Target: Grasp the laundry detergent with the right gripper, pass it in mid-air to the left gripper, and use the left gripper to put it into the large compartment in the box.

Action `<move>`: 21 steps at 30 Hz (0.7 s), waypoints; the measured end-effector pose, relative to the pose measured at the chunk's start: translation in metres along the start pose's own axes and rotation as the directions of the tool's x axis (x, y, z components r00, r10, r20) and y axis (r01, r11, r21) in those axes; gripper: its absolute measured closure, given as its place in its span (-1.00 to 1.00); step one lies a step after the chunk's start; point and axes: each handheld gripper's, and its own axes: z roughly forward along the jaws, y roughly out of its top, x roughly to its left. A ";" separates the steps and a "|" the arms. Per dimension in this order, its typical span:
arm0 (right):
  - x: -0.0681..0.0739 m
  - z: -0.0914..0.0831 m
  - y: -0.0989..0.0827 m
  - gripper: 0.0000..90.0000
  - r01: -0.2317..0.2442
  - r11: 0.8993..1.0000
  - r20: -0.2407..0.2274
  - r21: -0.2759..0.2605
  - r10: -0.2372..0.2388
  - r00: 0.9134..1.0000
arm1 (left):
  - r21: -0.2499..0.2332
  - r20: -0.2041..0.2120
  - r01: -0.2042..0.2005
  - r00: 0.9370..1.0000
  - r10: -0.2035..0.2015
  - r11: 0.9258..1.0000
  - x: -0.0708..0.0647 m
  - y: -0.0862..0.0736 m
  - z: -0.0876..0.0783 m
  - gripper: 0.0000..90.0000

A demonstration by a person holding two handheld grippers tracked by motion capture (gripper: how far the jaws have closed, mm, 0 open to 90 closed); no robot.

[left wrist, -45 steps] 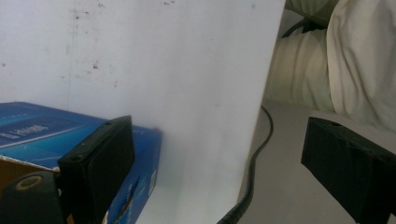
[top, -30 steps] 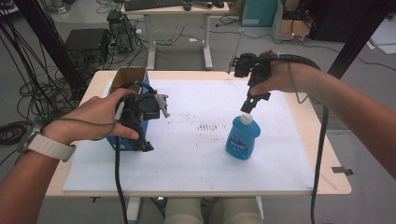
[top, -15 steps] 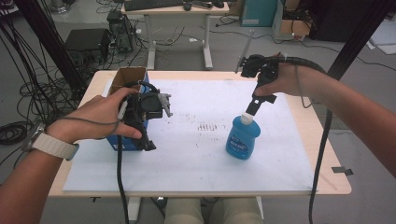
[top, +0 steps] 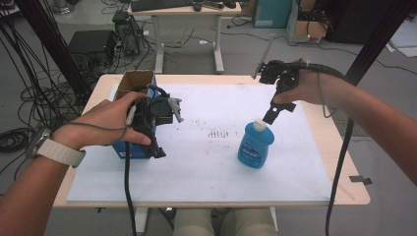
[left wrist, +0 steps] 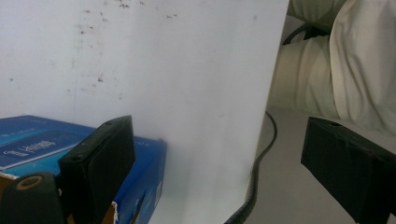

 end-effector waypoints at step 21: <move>-0.002 0.009 -0.024 -0.89 -0.056 0.998 -0.032 0.000 0.056 0.998 | -0.023 0.007 0.008 1.000 -0.007 1.000 0.002 0.002 0.003 -0.76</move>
